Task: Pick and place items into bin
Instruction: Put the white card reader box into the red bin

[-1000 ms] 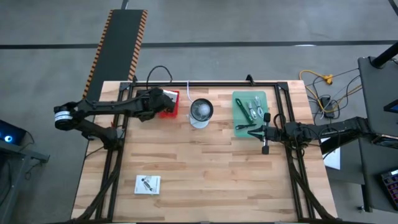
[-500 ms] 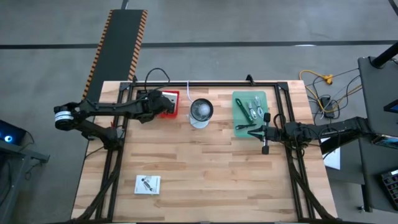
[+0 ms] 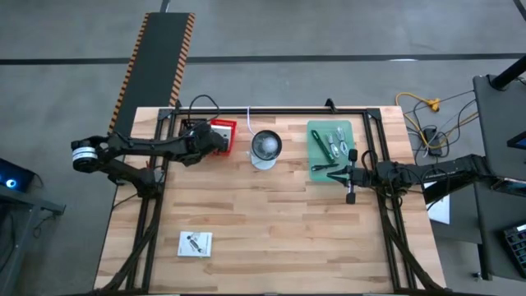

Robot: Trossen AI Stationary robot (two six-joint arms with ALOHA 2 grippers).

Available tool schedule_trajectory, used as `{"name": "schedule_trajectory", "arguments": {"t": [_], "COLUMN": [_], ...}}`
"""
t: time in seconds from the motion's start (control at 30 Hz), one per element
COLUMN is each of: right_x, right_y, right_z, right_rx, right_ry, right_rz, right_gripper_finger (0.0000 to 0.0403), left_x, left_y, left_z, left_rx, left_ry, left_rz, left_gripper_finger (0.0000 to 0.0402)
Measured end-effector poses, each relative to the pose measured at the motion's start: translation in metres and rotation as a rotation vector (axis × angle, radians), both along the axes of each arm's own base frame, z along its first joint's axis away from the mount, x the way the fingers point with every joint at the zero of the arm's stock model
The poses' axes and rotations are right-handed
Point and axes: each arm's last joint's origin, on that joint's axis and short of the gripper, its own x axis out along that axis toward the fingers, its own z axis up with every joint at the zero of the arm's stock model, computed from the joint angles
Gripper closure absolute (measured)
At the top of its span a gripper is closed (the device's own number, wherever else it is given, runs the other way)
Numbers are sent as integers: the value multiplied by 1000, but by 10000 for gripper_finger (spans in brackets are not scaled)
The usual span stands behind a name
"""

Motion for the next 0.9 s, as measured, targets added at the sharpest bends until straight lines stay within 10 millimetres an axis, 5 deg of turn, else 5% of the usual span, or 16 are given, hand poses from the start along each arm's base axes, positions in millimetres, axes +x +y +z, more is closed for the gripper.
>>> {"name": "schedule_trajectory", "arguments": {"t": [0.27, 0.67, 0.9], "right_x": [0, 0, 0], "right_y": [0, 0, 0], "right_z": [0, 0, 0], "right_rx": [1, 1, 2], "right_ry": [0, 0, 0], "right_rz": [0, 0, 0], "right_gripper_finger": [394, 394, 394], "left_x": [2, 1, 13], "left_y": [1, 0, -5], "left_z": [3, 6, 24], "left_rx": [18, 23, -63], "left_ry": [43, 99, 70], "left_rz": [-40, -101, -360], "left_gripper_finger": [390, 241, 211]}}
